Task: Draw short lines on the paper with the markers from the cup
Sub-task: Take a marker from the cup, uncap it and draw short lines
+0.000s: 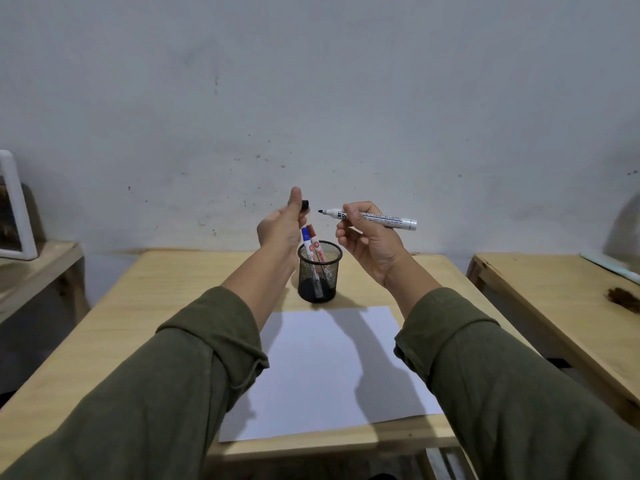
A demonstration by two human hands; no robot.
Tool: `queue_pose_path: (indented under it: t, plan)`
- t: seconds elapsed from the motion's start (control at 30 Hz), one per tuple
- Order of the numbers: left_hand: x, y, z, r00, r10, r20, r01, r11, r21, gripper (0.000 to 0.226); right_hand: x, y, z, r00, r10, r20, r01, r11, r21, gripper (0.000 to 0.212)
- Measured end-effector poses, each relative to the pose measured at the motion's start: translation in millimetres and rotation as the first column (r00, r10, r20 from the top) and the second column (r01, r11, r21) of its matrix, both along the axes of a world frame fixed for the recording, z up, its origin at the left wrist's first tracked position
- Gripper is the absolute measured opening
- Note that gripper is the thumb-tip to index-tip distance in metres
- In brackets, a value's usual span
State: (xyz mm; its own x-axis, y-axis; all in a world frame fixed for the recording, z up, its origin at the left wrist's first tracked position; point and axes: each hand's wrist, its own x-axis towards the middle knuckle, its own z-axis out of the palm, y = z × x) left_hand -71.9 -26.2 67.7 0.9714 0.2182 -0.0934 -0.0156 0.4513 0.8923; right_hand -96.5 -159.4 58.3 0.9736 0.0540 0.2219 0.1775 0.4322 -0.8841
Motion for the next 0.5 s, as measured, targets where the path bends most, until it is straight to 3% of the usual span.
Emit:
queue_pose_path:
  t: [0.13, 0.27, 0.5]
  plan:
    - [-3.2, 28.9, -20.1, 0.998, 0.034, 0.055, -0.044, 0.982, 0.185, 0.025, -4.6, 1.2, -10.8, 0.998, 0.014, -0.054, -0.013, 1.000, 0.018, 0.007]
    - [-13.7, 67.9, -58.4, 0.987, 0.156, 0.050, -0.160, 0.860, 0.484, 0.017, -8.8, 14.0, -30.4, 0.992, 0.051, -0.113, -0.051, 0.999, 0.006, 0.007]
    - [-26.4, 104.7, -108.8, 0.975, 0.218, -0.037, -0.141, 0.743, 0.654, 0.027, -10.3, 36.5, -61.1, 0.979, 0.092, -0.181, -0.093, 0.996, 0.001, 0.006]
